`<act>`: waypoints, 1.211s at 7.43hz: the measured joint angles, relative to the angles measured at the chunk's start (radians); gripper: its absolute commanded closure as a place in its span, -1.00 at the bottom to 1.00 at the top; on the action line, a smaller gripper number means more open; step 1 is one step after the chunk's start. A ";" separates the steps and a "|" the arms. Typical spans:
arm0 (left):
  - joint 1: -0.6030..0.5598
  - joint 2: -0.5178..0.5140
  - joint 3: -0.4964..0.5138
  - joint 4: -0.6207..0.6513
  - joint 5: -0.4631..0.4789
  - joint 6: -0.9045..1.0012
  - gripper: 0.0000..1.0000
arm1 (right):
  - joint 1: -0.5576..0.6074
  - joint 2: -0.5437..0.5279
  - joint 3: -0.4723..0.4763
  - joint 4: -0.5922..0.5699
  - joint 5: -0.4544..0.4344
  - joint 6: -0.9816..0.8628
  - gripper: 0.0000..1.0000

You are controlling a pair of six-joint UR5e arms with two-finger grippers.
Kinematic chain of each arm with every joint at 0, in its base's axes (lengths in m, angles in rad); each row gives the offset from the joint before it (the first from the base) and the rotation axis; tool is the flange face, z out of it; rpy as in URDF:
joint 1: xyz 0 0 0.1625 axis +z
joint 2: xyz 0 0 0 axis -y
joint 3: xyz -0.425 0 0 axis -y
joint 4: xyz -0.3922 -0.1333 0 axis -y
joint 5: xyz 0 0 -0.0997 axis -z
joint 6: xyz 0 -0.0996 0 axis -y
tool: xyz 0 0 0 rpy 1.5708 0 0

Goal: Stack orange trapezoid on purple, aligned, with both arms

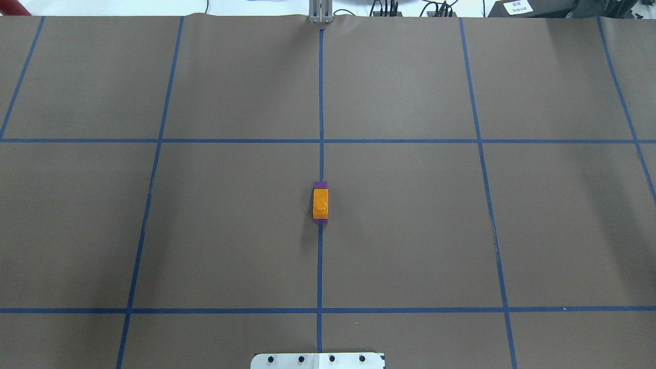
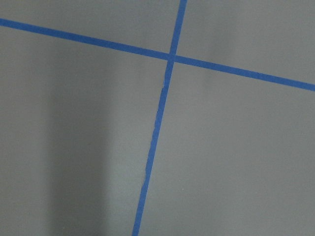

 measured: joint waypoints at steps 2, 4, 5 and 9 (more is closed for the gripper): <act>-0.006 -0.002 -0.008 0.005 -0.006 0.003 -1.00 | 0.014 -0.050 0.003 0.067 0.000 0.004 -1.00; -0.007 -0.001 -0.017 0.005 -0.007 0.004 -1.00 | 0.022 -0.068 0.017 0.091 0.003 0.006 -1.00; -0.008 0.001 -0.018 0.005 -0.006 0.004 -1.00 | 0.023 -0.070 0.023 0.094 0.003 0.007 -1.00; -0.013 0.008 -0.019 0.005 0.001 0.002 -1.00 | 0.024 -0.072 0.027 0.121 0.003 0.008 -1.00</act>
